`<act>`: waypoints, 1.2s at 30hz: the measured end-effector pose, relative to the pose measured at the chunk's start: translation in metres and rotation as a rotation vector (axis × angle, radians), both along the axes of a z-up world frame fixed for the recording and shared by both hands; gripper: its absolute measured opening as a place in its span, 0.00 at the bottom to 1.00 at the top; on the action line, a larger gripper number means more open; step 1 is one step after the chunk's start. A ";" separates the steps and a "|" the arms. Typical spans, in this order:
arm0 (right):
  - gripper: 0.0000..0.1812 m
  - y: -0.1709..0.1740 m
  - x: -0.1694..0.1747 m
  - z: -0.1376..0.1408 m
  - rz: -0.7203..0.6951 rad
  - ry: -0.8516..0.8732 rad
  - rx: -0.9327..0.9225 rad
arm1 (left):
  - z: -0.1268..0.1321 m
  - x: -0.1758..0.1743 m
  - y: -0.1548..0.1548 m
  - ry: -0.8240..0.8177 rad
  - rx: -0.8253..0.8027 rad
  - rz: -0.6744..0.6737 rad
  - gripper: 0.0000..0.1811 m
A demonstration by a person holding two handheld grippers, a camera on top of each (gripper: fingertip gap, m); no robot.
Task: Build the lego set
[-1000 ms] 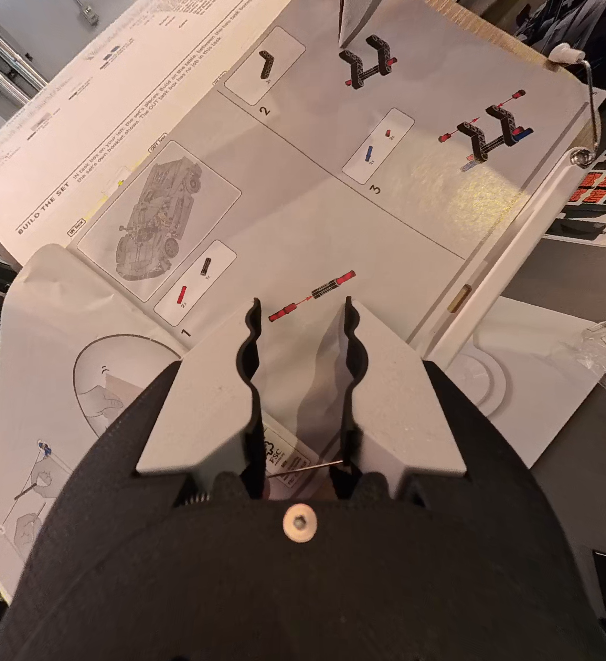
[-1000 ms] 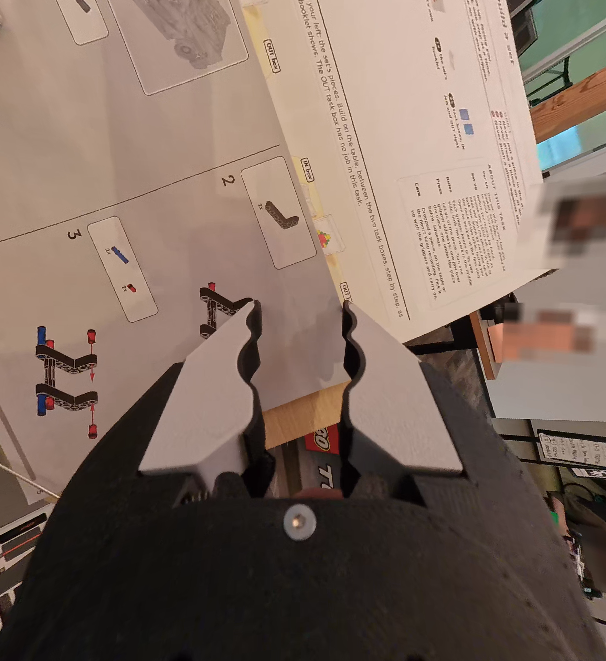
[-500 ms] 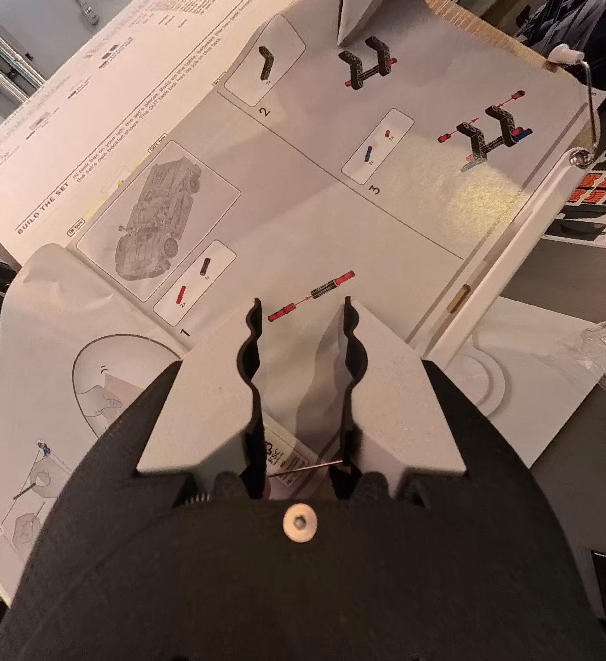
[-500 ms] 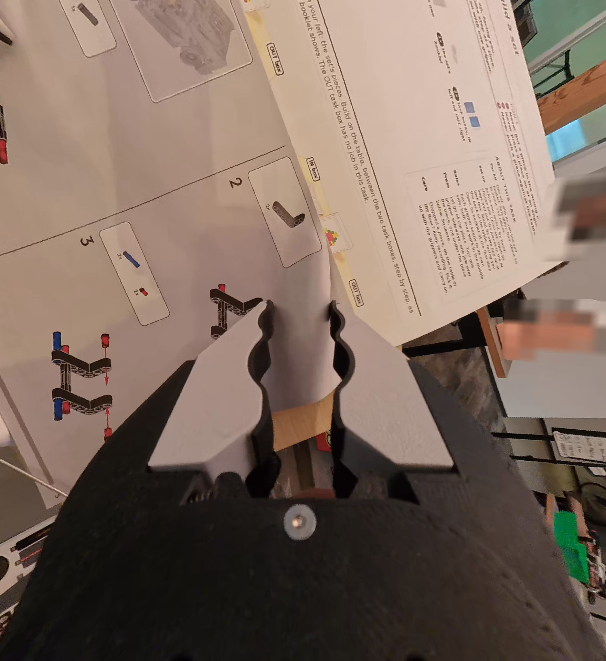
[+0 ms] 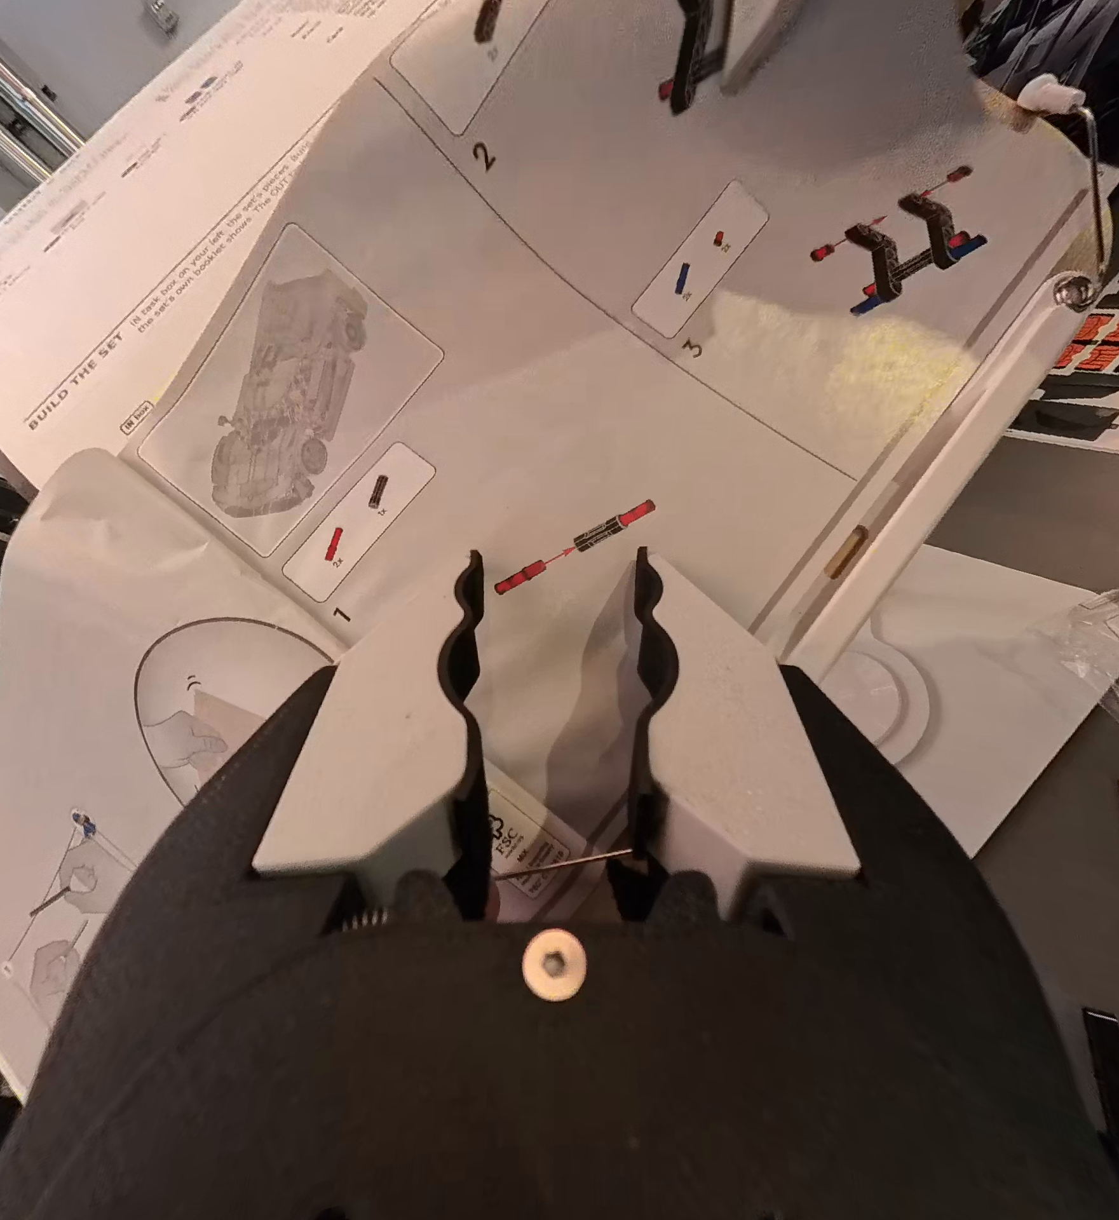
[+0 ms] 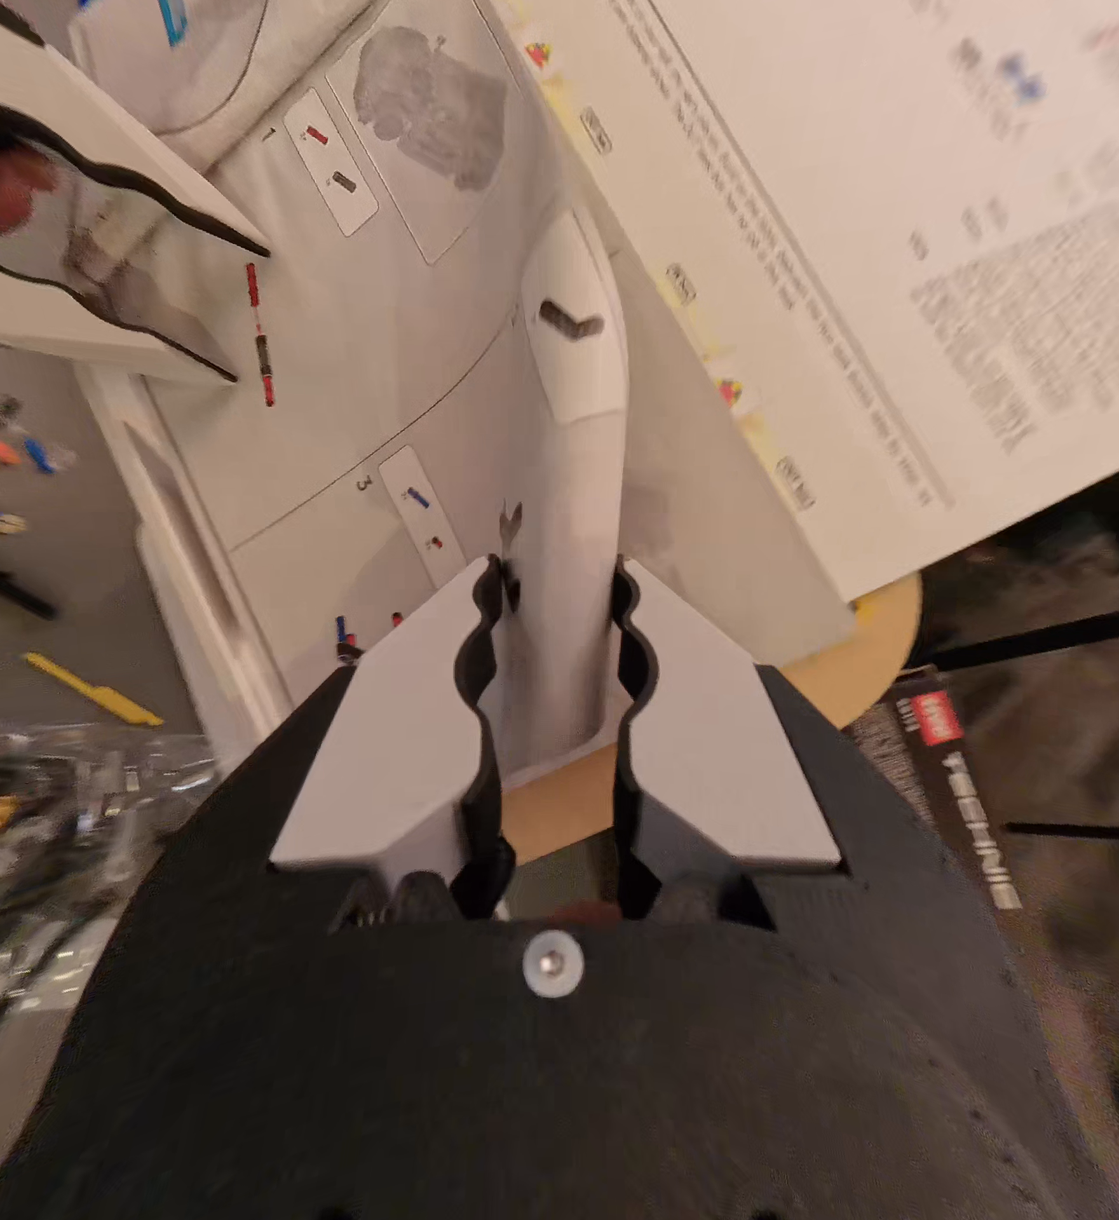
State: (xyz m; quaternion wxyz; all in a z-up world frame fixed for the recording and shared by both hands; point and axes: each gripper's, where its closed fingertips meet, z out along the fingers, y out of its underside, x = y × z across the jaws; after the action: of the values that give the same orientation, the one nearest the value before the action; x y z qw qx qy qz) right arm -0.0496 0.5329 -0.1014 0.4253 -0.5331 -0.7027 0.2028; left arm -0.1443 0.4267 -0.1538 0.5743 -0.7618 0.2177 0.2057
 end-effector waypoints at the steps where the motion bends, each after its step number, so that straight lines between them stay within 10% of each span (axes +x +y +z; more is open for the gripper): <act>1: 0.21 -0.001 0.003 -0.005 -0.002 -0.002 -0.060 | 0.000 0.000 0.000 -0.003 -0.002 0.001 0.24; 12: 0.32 -0.073 0.027 -0.013 0.198 0.184 -0.409 | 0.006 0.004 0.001 -0.086 -0.017 -0.019 0.25; 24: 0.45 -0.095 0.022 -0.019 0.202 0.208 -0.224 | 0.071 0.109 0.007 -0.456 0.130 -0.398 0.34; 36: 0.49 -0.109 0.021 -0.025 0.236 0.191 -0.108 | 0.082 0.131 0.029 -0.545 0.169 -0.292 0.42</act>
State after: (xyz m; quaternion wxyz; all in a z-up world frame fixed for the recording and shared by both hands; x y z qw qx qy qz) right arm -0.0289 0.4244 -0.1260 0.4339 -0.4473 -0.7050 0.3385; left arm -0.0136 0.4553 -0.0719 0.6963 -0.6991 0.1450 -0.0729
